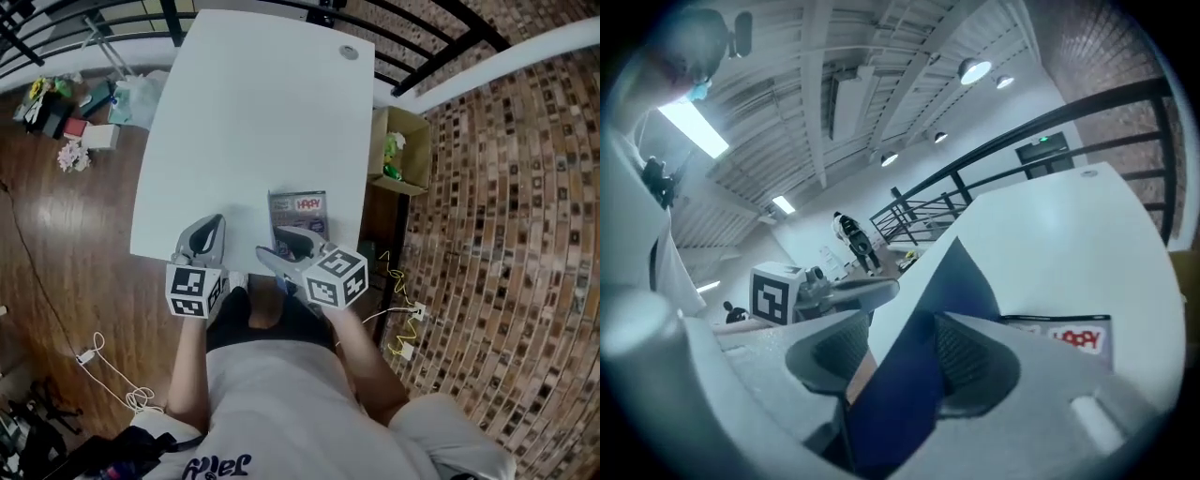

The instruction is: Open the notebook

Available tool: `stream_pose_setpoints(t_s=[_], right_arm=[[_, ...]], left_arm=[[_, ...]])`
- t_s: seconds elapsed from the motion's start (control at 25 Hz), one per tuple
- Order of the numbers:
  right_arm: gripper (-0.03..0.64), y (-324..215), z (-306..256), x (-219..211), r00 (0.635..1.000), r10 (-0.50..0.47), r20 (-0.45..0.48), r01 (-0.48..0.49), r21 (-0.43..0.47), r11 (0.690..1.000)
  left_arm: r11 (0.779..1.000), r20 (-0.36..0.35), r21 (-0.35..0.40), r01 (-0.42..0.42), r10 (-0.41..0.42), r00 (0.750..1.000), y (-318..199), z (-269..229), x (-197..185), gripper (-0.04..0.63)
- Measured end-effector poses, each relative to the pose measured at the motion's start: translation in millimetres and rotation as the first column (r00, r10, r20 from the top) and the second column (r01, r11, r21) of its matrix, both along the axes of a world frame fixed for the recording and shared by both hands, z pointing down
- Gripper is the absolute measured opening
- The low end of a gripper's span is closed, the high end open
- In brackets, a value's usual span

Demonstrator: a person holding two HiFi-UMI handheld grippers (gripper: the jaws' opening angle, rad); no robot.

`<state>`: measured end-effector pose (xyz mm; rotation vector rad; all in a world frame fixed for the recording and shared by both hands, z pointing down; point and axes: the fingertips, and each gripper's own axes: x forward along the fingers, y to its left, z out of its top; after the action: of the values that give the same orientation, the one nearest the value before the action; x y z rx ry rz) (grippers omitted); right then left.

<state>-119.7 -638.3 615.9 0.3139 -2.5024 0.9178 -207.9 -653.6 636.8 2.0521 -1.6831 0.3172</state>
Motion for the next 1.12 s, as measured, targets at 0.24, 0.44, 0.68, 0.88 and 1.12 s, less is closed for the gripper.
stream_pose_setpoints(t_s=[0.24,0.44,0.68,0.88,1.12], right_arm=[[0.209,36,31,-73,0.991,-0.129,-0.02,0.129,-0.024,0.991],[0.209,52,88,-108,0.969,-0.197,-0.149,0.2,0.007,0.98],[0.16,48,133,-115,0.917,-0.191,-0.351,0.24,0.101,0.966],[-0.007,33,139,-115,0.886,-0.135,-0.444,0.273,0.263,0.925],[-0.008,20,120,-123,0.897,-0.002,-0.442,0.167,0.335,0.927]], left_arm=[[0.993,0.021,0.001,0.118,-0.118,0.993,49,6,-61,0.015],[0.984,0.003,-0.019,0.176,-0.176,0.984,82,13,-92,0.015],[0.981,-0.017,-0.022,0.194,-0.195,0.981,103,15,-110,0.015],[0.982,-0.03,-0.008,0.187,-0.187,0.982,112,13,-114,0.015],[0.991,-0.083,0.015,0.134,-0.132,0.988,106,3,-100,0.015]])
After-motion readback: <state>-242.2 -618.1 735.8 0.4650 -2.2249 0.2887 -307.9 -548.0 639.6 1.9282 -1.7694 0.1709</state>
